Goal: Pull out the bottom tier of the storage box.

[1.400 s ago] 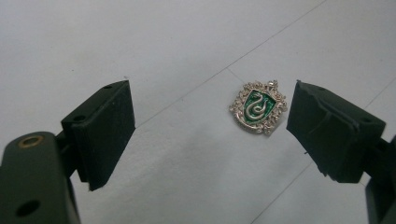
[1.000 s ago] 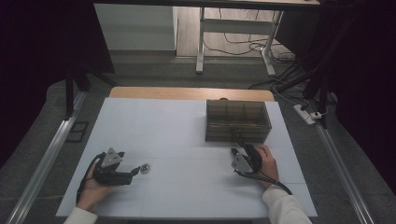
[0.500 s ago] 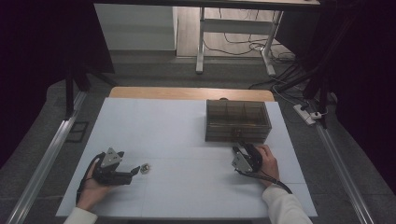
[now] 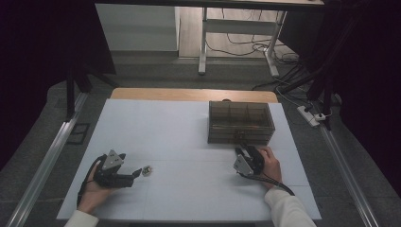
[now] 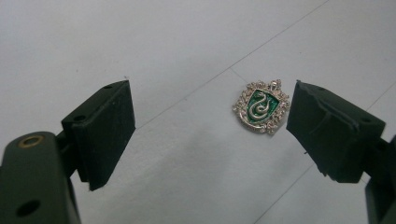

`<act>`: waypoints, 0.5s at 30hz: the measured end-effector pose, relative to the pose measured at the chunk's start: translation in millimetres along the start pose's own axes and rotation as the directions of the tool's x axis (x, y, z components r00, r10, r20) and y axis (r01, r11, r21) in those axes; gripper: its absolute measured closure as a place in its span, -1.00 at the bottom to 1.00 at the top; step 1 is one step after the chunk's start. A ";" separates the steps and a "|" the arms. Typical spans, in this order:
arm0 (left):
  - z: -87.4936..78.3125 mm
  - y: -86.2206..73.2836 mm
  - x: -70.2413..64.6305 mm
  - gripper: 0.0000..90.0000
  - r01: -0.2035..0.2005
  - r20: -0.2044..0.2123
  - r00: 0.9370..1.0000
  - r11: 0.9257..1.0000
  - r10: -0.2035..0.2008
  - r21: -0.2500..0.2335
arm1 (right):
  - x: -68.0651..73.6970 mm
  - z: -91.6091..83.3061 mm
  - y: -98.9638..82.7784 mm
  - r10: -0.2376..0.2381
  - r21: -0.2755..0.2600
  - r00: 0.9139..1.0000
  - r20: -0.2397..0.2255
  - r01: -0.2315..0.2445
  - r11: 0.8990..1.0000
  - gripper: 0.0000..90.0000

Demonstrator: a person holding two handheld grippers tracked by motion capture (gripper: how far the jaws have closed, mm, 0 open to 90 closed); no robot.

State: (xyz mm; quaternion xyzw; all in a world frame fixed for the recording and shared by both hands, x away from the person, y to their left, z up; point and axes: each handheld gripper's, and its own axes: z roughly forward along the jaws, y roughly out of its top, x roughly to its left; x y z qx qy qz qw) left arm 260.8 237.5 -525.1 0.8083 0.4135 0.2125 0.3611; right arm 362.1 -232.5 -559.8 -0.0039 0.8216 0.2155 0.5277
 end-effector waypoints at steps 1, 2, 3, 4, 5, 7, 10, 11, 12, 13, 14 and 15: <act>0.0 0.0 0.1 -0.68 0.000 0.000 1.000 1.000 0.000 0.000 | 0.1 0.2 0.0 -0.002 0.000 1.000 0.000 0.002 1.000 0.44; 0.0 0.0 0.1 -0.68 0.000 0.000 1.000 1.000 0.000 0.000 | 0.0 0.3 -0.1 -0.003 -0.001 1.000 -0.001 0.003 1.000 0.44; 0.0 -0.1 0.1 -0.68 0.001 0.000 1.000 1.000 -0.001 -0.001 | 0.0 0.4 0.0 -0.004 -0.001 1.000 -0.002 0.004 1.000 0.45; -0.1 -0.2 0.2 -0.68 0.001 0.000 1.000 1.000 -0.001 -0.001 | 0.3 0.9 0.0 -0.004 -0.005 1.000 -0.001 0.004 1.000 0.45; -0.2 -0.2 0.2 -0.68 0.001 -0.001 1.000 1.000 -0.001 -0.001 | 0.1 0.6 0.2 -0.008 0.001 1.000 -0.001 0.008 1.000 0.46; -0.4 -0.2 0.3 -0.68 0.001 -0.002 1.000 1.000 -0.001 -0.002 | 0.4 1.2 0.2 -0.011 0.000 1.000 0.002 0.011 1.000 0.47; -0.6 -0.3 0.3 -0.68 0.002 -0.004 1.000 1.000 -0.002 -0.003 | 0.9 2.2 0.0 -0.012 -0.005 1.000 0.004 0.012 1.000 0.49; -0.8 -0.2 0.3 -0.67 0.000 -0.005 1.000 1.000 -0.001 -0.004 | 0.9 1.4 0.4 -0.022 0.004 1.000 0.007 0.022 1.000 0.50; -0.8 -0.2 0.3 -0.67 0.000 -0.005 1.000 1.000 -0.001 -0.004 | 0.9 1.5 0.4 -0.022 0.002 1.000 0.010 0.022 1.000 0.51; -0.9 -0.2 0.3 -0.67 0.000 -0.006 1.000 1.000 0.000 -0.003 | 0.9 1.5 0.4 -0.023 0.003 1.000 0.010 0.022 1.000 0.52; -0.8 -0.2 0.2 -0.67 -0.001 -0.006 1.000 1.000 0.001 -0.003 | 1.0 1.6 0.3 -0.023 0.003 1.000 0.011 0.023 1.000 0.53; -0.9 -0.3 0.1 -0.67 -0.002 -0.006 1.000 1.000 0.002 -0.002 | 1.0 1.7 0.1 -0.025 0.003 1.000 0.014 0.025 1.000 0.54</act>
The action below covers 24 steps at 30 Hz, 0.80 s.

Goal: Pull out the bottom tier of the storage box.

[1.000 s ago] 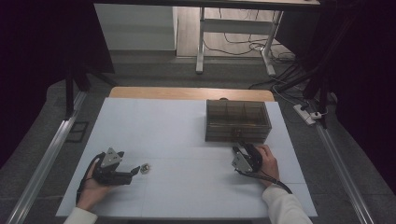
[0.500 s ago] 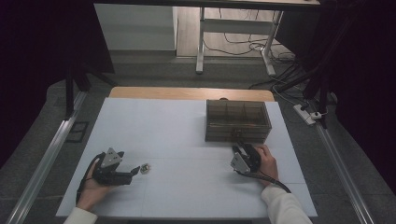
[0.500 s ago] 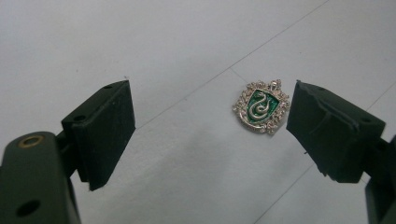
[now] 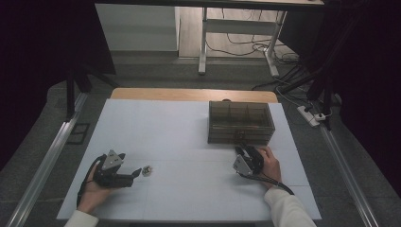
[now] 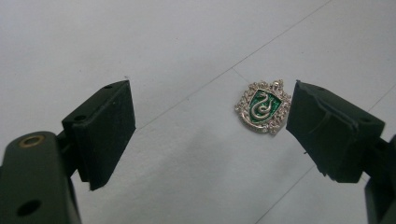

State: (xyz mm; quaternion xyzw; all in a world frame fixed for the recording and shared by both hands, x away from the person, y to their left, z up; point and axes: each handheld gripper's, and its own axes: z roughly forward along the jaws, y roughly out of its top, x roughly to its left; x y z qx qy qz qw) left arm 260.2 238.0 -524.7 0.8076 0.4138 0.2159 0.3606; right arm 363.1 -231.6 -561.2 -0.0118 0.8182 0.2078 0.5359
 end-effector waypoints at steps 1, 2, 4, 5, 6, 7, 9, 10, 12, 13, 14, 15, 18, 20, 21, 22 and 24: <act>0.0 0.0 0.0 -0.67 0.000 0.000 1.000 1.000 0.000 0.000 | 0.1 0.3 -0.2 0.001 -0.003 1.000 0.002 -0.001 1.000 0.55; 0.0 0.0 -0.1 -0.67 -0.001 0.000 1.000 1.000 0.001 0.000 | 0.3 0.8 -0.4 0.002 -0.008 1.000 0.006 -0.002 1.000 0.56; -0.1 -0.1 0.0 -0.67 -0.001 -0.001 1.000 1.000 0.001 0.000 | 0.2 0.7 -0.4 -0.007 0.000 1.000 0.009 0.007 1.000 0.57; -0.2 -0.1 0.1 -0.67 -0.001 -0.001 1.000 1.000 0.001 -0.001 | 0.2 0.7 -0.5 -0.008 0.000 1.000 0.010 0.008 1.000 0.57; -0.2 -0.1 0.1 -0.67 -0.001 -0.001 1.000 1.000 0.001 -0.001 | 0.2 0.7 -0.5 -0.008 0.000 1.000 0.010 0.008 1.000 0.57; -0.2 -0.1 0.1 -0.67 0.000 -0.001 1.000 1.000 0.000 -0.001 | 0.1 0.8 -0.7 -0.008 0.000 1.000 0.012 0.008 1.000 0.58; -0.3 -0.1 0.0 -0.67 -0.001 -0.001 1.000 1.000 0.001 -0.002 | -0.2 1.5 -1.5 -0.007 -0.006 1.000 0.018 0.007 1.000 0.60; -0.6 -0.1 0.0 -0.67 0.000 -0.002 1.000 1.000 0.000 -0.003 | -0.2 1.8 -1.7 -0.007 -0.010 1.000 0.021 0.008 1.000 0.60; -0.7 -0.2 0.2 -0.67 0.000 -0.003 1.000 1.000 0.000 -0.003 | -0.2 2.8 -1.9 -0.009 -0.018 1.000 0.023 0.009 1.000 0.61; -0.7 -0.2 0.2 -0.67 0.000 -0.003 1.000 1.000 0.000 -0.003 | 0.1 3.1 -2.0 -0.011 -0.021 1.000 0.024 0.011 1.000 0.62; -0.8 -0.2 0.4 -0.67 0.002 -0.004 1.000 1.000 -0.002 -0.004 | -0.2 2.4 -1.7 -0.019 -0.010 1.000 0.021 0.019 1.000 0.63; -0.9 -0.3 0.5 -0.67 0.002 -0.004 1.000 1.000 -0.002 -0.004 | 0.1 2.8 -1.7 -0.021 -0.009 1.000 0.022 0.021 1.000 0.64; -0.8 -0.3 0.3 -0.67 0.002 -0.004 1.000 1.000 -0.002 -0.004 | 0.3 3.4 -2.1 -0.026 -0.010 0.999 0.026 0.026 1.000 0.65; -0.9 -0.2 0.3 -0.67 0.000 -0.004 1.000 1.000 0.000 -0.003 | 0.3 3.4 -2.2 -0.031 -0.009 0.999 0.025 0.031 0.999 0.65; -0.9 -0.2 0.3 -0.67 0.000 -0.004 1.000 1.000 0.000 -0.003 | 0.5 3.8 -2.4 -0.032 -0.012 0.999 0.029 0.032 0.999 0.66; -1.0 -0.3 0.3 -0.67 0.000 -0.004 1.000 1.000 0.000 -0.004 | 0.5 4.1 -2.5 -0.032 -0.015 0.999 0.028 0.032 0.999 0.67; -1.0 -0.3 0.3 -0.66 0.000 -0.004 1.000 1.000 0.000 -0.004 | 0.4 3.9 -2.6 -0.039 -0.013 0.999 0.031 0.039 0.999 0.67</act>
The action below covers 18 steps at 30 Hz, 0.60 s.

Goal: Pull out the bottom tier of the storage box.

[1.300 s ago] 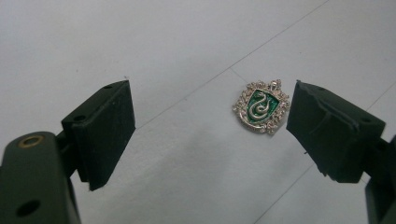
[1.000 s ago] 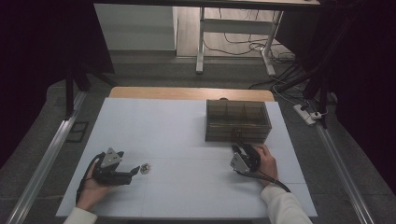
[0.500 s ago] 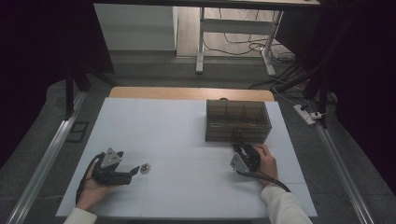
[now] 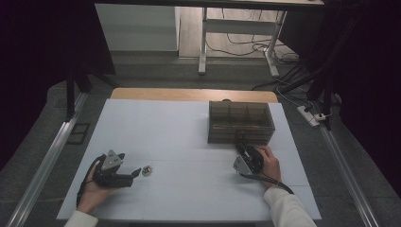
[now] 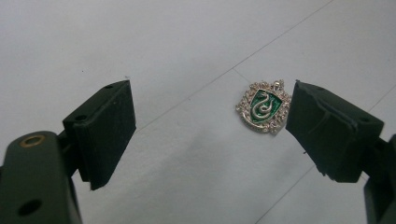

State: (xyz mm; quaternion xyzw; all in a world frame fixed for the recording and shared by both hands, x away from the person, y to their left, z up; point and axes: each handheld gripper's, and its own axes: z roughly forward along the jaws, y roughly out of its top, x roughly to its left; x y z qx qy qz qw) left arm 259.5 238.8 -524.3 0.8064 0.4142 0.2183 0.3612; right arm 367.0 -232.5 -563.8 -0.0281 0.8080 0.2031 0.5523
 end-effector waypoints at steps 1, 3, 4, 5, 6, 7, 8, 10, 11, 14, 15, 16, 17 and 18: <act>0.1 0.0 0.1 -0.66 -0.001 0.000 1.000 1.000 0.001 0.001 | 0.0 0.0 -0.2 -0.001 0.000 1.000 0.001 0.001 1.000 0.68; 0.0 -0.1 0.1 -0.66 0.000 0.000 1.000 1.000 0.000 0.001 | -0.1 0.3 -0.7 -0.002 -0.003 1.000 0.001 0.002 1.000 0.68; 0.0 -0.1 0.1 -0.66 0.000 0.000 1.000 1.000 0.000 0.001 | -0.2 0.3 -1.0 -0.002 -0.001 1.000 0.002 0.002 1.000 0.68; 0.0 -0.1 0.1 -0.66 0.000 -0.001 1.000 1.000 0.000 0.001 | -0.4 0.3 -1.3 -0.003 0.002 1.000 0.003 0.003 1.000 0.68; -0.1 -0.1 0.1 -0.66 -0.001 -0.001 1.000 1.000 0.001 0.001 | -0.2 0.9 -1.8 0.000 -0.004 1.000 0.003 0.000 1.000 0.68; -0.2 -0.1 0.0 -0.66 -0.001 -0.001 1.000 1.000 0.001 0.001 | -0.5 0.4 -1.9 -0.003 0.003 1.000 0.002 0.003 1.000 0.68; -0.2 -0.1 0.0 -0.66 -0.001 -0.001 1.000 1.000 0.001 0.000 | -0.5 0.3 -2.0 -0.006 0.009 1.000 0.003 0.006 1.000 0.68; -0.3 -0.1 -0.1 -0.66 -0.001 -0.002 1.000 1.000 0.001 0.000 | -0.4 0.9 -2.8 -0.014 0.007 1.000 0.007 0.013 1.000 0.69; -0.3 -0.1 0.0 -0.66 0.000 -0.002 1.000 1.000 0.000 0.000 | -0.4 0.6 -2.7 -0.013 0.015 1.000 0.007 0.013 1.000 0.69; -0.4 -0.2 0.1 -0.66 0.001 -0.003 1.000 1.000 -0.001 -0.001 | -1.0 0.5 -3.3 -0.016 0.023 1.000 0.007 0.016 1.000 0.70; -0.4 -0.2 0.1 -0.66 0.001 -0.003 1.000 1.000 -0.001 -0.001 | -0.7 0.9 -3.6 -0.016 0.019 1.000 0.010 0.016 1.000 0.70; -0.3 -0.3 0.1 -0.66 0.002 -0.003 1.000 1.000 -0.002 -0.002 | -0.1 1.6 -3.8 -0.012 0.012 1.000 0.012 0.011 1.000 0.70; -0.3 -0.3 0.1 -0.66 0.002 -0.003 1.000 1.000 -0.002 -0.002 | -0.5 0.8 -3.4 -0.022 0.024 1.000 0.011 0.022 0.999 0.71; -0.4 -0.3 0.2 -0.66 0.002 -0.004 1.000 1.000 -0.002 -0.002 | -0.5 0.5 -3.2 -0.026 0.030 1.000 0.012 0.026 0.999 0.71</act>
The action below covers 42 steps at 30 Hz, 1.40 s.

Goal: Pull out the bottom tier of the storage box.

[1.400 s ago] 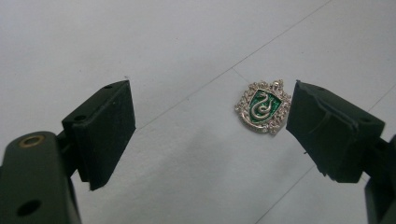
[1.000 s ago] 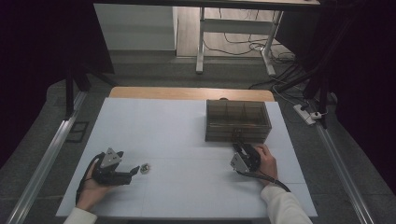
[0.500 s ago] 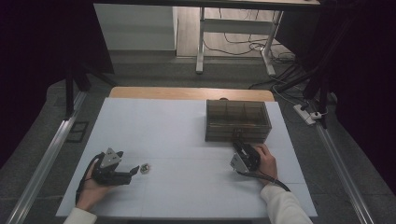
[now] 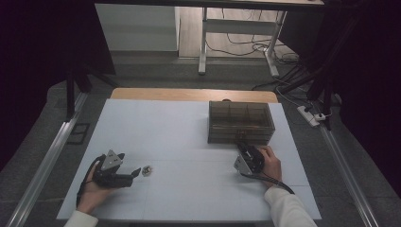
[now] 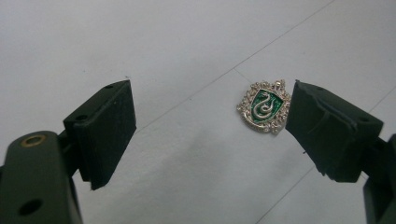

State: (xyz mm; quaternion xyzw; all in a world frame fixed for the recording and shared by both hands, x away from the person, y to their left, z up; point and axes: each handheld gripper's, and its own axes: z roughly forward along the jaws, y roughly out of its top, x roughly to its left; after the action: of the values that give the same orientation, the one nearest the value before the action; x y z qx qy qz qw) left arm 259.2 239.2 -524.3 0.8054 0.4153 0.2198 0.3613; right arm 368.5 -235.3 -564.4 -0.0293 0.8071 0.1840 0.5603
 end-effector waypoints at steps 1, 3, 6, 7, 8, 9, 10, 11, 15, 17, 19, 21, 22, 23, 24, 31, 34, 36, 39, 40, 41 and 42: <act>0.0 0.0 -0.1 -0.66 0.000 0.000 1.000 1.000 0.000 -0.001 | 0.3 0.5 -0.2 0.000 -0.007 1.000 0.000 0.000 1.000 0.71; -0.1 0.1 -0.1 -0.66 -0.001 0.000 1.000 1.000 0.001 0.000 | 0.5 0.6 -0.2 -0.005 -0.007 1.000 0.003 0.005 1.000 0.71; 0.0 0.1 -0.3 -0.66 -0.002 -0.002 1.000 1.000 0.002 0.001 | 0.2 0.5 -0.3 -0.019 -0.004 1.000 0.001 0.019 1.000 0.72; 0.1 0.1 -0.3 -0.66 -0.002 -0.002 1.000 1.000 0.002 0.001 | 0.8 1.1 -0.4 -0.016 -0.010 1.000 0.002 0.016 1.000 0.72; 0.0 0.1 -0.2 -0.66 -0.002 -0.002 1.000 1.000 0.002 0.000 | 0.6 1.3 -0.6 -0.022 -0.012 1.000 0.004 0.022 1.000 0.72; 0.1 0.1 -0.2 -0.66 0.000 -0.003 1.000 1.000 0.000 -0.001 | 0.6 1.4 -0.6 -0.024 -0.011 1.000 0.004 0.024 1.000 0.72; 0.1 0.1 -0.2 -0.66 0.000 -0.003 1.000 1.000 0.000 -0.001 | 0.6 1.4 -0.6 -0.024 -0.011 1.000 0.004 0.024 1.000 0.72; 0.1 0.1 -0.2 -0.66 0.000 -0.004 1.000 1.000 0.000 -0.001 | 1.1 1.2 -0.5 -0.023 -0.008 1.000 0.004 0.023 1.000 0.73; -0.9 0.1 -0.1 -0.65 -0.002 -0.009 1.000 1.000 0.002 -0.010 | 1.2 0.8 -0.1 -0.031 0.000 1.000 0.005 0.031 1.000 0.73; -0.9 0.1 0.2 -0.65 -0.001 -0.011 1.000 1.000 0.001 -0.009 | 2.2 1.5 0.3 -0.042 -0.002 0.999 0.011 0.042 0.999 0.74; -0.9 0.1 0.1 -0.65 -0.002 -0.011 1.000 1.000 0.002 -0.009 | 2.4 1.3 0.7 -0.055 0.005 0.998 0.013 0.055 0.998 0.74; -0.8 0.1 0.1 -0.65 -0.002 -0.011 1.000 1.000 0.002 -0.008 | 2.2 1.6 0.5 -0.056 -0.001 0.998 0.005 0.056 0.998 0.74; -0.8 0.1 0.1 -0.65 -0.002 -0.011 1.000 1.000 0.002 -0.008 | 2.0 1.0 0.9 -0.061 0.008 0.998 0.004 0.061 0.998 0.74; -0.8 0.1 0.2 -0.65 -0.001 -0.012 1.000 1.000 0.001 -0.008 | 2.6 1.5 0.6 -0.066 0.005 0.998 0.016 0.066 0.998 0.74; -0.8 0.1 0.3 -0.65 -0.002 -0.013 1.000 1.000 0.002 -0.008 | 2.5 0.8 1.0 -0.071 0.015 0.997 0.016 0.071 0.997 0.74; -1.2 -0.3 0.6 -0.65 -0.001 -0.015 1.000 1.000 0.001 -0.008 | 4.0 1.5 1.6 -0.082 0.015 0.996 0.026 0.082 0.997 0.74; -1.0 -0.3 0.7 -0.65 -0.001 -0.015 1.000 1.000 0.001 -0.007 | 4.6 1.5 1.8 -0.085 0.017 0.996 0.028 0.085 0.996 0.74; -0.9 -0.4 1.1 -0.65 -0.001 -0.019 1.000 1.000 0.001 -0.006 | 4.5 1.3 1.6 -0.085 0.020 0.996 0.028 0.084 0.996 0.74; -1.3 -0.5 1.1 -0.65 -0.001 -0.019 1.000 1.000 0.001 -0.009 | 4.4 1.4 1.5 -0.088 0.022 0.996 0.029 0.088 0.996 0.75; -1.3 -0.6 1.1 -0.65 -0.001 -0.020 1.000 1.000 0.001 -0.009 | 4.5 1.4 1.5 -0.088 0.022 0.996 0.029 0.088 0.996 0.75; -1.4 -0.7 1.1 -0.65 -0.001 -0.020 1.000 1.000 0.001 -0.009 | 4.5 1.4 1.5 -0.088 0.022 0.996 0.029 0.088 0.996 0.75; -1.4 -0.9 1.1 -0.65 -0.001 -0.019 1.000 1.000 0.001 -0.010 | 4.8 1.9 1.4 -0.089 0.018 0.996 0.031 0.089 0.996 0.75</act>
State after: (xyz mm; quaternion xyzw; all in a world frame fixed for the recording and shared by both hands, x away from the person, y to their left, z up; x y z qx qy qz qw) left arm 258.4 241.0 -524.0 0.8016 0.4171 0.2299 0.3614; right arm 368.0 -232.6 -569.0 -0.0575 0.7975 0.1525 0.5809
